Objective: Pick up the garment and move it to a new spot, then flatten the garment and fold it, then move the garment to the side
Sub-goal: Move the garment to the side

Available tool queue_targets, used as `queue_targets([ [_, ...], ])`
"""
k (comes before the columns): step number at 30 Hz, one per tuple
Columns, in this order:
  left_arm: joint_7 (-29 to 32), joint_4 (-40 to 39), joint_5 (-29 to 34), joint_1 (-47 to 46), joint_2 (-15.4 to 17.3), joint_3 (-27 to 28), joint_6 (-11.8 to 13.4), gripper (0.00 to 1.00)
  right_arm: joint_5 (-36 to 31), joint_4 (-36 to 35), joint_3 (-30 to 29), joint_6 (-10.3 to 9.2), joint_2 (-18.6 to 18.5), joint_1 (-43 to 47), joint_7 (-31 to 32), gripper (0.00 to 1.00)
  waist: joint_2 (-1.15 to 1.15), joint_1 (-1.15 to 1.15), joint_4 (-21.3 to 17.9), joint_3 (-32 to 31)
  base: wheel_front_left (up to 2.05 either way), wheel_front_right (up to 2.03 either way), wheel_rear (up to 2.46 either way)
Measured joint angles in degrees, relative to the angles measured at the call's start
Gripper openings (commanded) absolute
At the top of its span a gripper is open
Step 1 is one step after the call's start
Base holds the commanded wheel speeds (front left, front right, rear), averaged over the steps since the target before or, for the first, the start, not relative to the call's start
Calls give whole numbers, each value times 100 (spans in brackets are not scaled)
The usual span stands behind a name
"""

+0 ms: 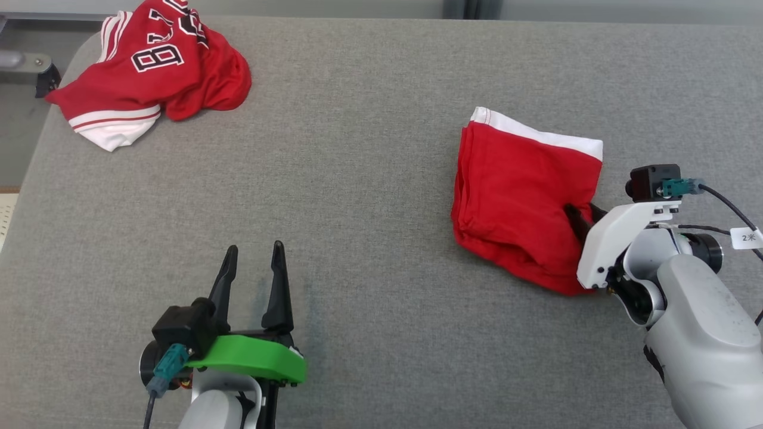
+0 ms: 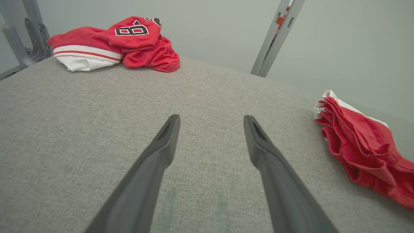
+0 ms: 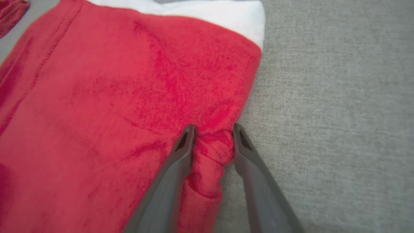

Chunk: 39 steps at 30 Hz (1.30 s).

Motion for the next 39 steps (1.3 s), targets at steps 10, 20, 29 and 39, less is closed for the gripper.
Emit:
queue_targets([
  [10,0,-18,307,-23,-1,16,-97,100,125,272,467,1,-109,-283,-865,0,0,0,-521,16,0,0,0],
  [20,10,-12,493,-84,48,-142,-200,100,158,438,400,1,-489,-385,-1488,0,0,0,-1583,44,0,0,0],
  [29,232,-199,671,-293,185,-294,-202,100,218,668,148,1,-393,-554,-1895,0,0,0,-2520,227,0,0,0],
  [39,350,-508,723,-406,319,-324,-134,100,8,998,165,1,-458,-1162,-2162,0,0,0,-2629,727,0,0,0],
])
